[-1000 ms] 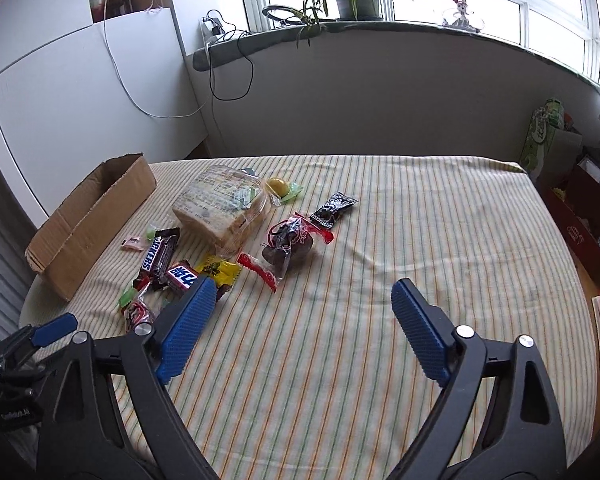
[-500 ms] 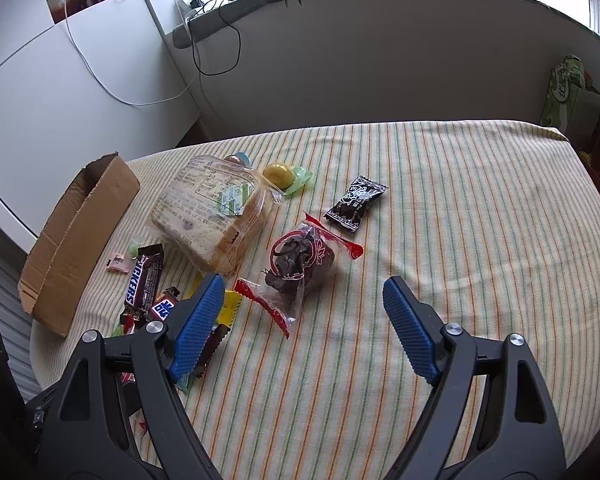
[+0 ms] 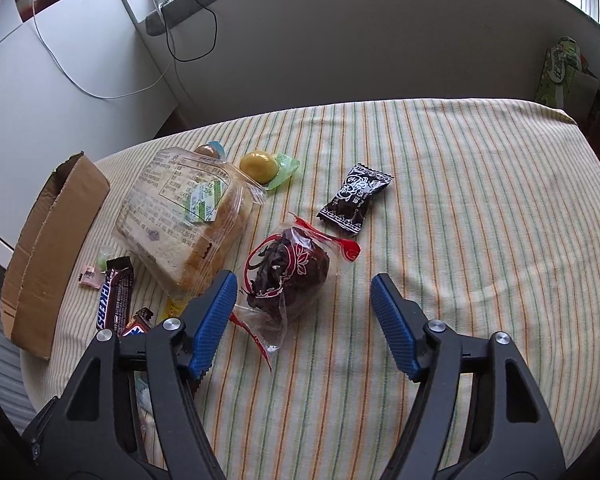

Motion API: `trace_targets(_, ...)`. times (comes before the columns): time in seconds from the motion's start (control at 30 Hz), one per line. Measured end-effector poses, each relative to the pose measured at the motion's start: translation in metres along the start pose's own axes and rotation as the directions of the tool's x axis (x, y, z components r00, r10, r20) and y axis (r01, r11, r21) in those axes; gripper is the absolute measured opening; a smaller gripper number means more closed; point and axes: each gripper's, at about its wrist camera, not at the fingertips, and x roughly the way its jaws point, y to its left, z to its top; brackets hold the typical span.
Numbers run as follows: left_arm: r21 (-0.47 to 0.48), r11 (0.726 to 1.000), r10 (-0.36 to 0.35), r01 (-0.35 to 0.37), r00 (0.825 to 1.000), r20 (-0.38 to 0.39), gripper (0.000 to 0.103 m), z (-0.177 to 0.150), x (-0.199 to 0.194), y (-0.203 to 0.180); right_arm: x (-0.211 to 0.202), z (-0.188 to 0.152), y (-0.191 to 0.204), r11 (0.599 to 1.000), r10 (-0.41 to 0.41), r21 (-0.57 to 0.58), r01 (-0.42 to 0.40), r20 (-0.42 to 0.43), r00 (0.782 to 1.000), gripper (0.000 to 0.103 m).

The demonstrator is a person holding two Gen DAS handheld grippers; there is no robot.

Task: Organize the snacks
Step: 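Reach the right tool to the clear candy bag and close on it, then carry the candy bag with the right tool into the cardboard box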

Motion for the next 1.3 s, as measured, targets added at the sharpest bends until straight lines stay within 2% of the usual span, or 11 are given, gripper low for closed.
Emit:
trace_targets(0.2, -0.005, 1.0, -0.005, 0.005, 1.0, 0.001, 0.045, 0.002, -0.001, 0.009, 0.003, 0.001, 0.008, 0.999, 0.0, -0.032, -0.001, -0.009, 1.0, 0.052)
trace_targets(0.43, -0.006, 1.0, -0.028, 0.028, 1.0, -0.001, 0.037, 0.0, -0.005, 0.011, 0.0, -0.001, 0.009, 0.998, 0.017, -0.057, -0.018, -0.01, 1.0, 0.039)
trace_targets(0.7, 0.004, 0.999, -0.049, 0.049, 0.999, -0.001, 0.033, -0.007, -0.013, 0.007, -0.015, -0.012, -0.002, 0.998, 0.038, -0.052, -0.037, 0.01, 0.999, 0.036)
trace_targets(1.0, 0.032, 0.997, -0.07, 0.069, 0.997, 0.013, 0.032, -0.01, -0.022, -0.001, -0.047, -0.024, -0.015, 0.998, 0.059, -0.029, -0.057, 0.054, 0.997, 0.036)
trace_targets(1.3, 0.034, 0.997, -0.066, 0.064, 0.996, 0.066, 0.032, -0.002, -0.046, 0.008, -0.083, -0.027, 0.016, 0.991, 0.11, -0.082, -0.102, 0.099, 0.989, 0.036)
